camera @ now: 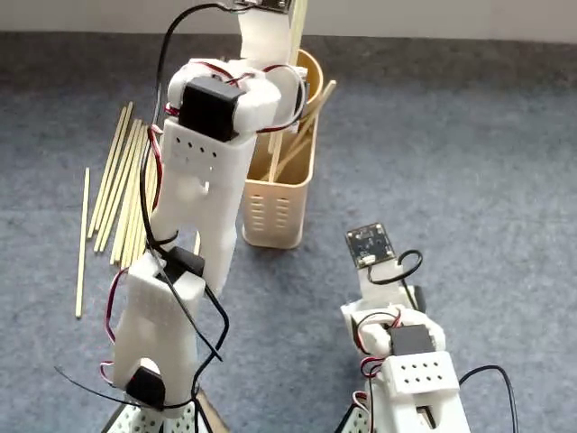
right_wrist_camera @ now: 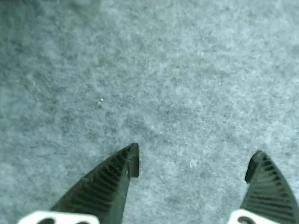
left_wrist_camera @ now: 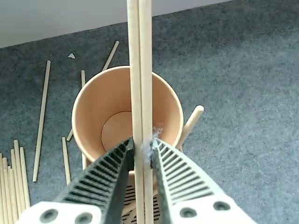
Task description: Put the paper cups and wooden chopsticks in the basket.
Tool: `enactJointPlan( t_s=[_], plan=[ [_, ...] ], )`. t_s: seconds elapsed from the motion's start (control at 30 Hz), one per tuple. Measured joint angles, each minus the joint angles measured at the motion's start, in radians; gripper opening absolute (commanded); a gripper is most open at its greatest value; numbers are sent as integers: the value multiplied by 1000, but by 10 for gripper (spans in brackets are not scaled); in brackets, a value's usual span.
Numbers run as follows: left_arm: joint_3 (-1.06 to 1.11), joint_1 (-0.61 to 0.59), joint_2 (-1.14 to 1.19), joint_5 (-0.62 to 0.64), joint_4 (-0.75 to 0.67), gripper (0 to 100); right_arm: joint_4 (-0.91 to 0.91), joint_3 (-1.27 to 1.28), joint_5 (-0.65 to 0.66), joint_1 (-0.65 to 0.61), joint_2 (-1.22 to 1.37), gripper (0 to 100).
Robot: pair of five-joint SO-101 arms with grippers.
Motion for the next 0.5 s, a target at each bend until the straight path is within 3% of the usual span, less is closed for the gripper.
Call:
enactJointPlan(
  t_s=[0.5],
  plan=[
    [0, -2, 6, -18, 0, 87, 0, 0, 0, 0, 0, 358]
  ],
)
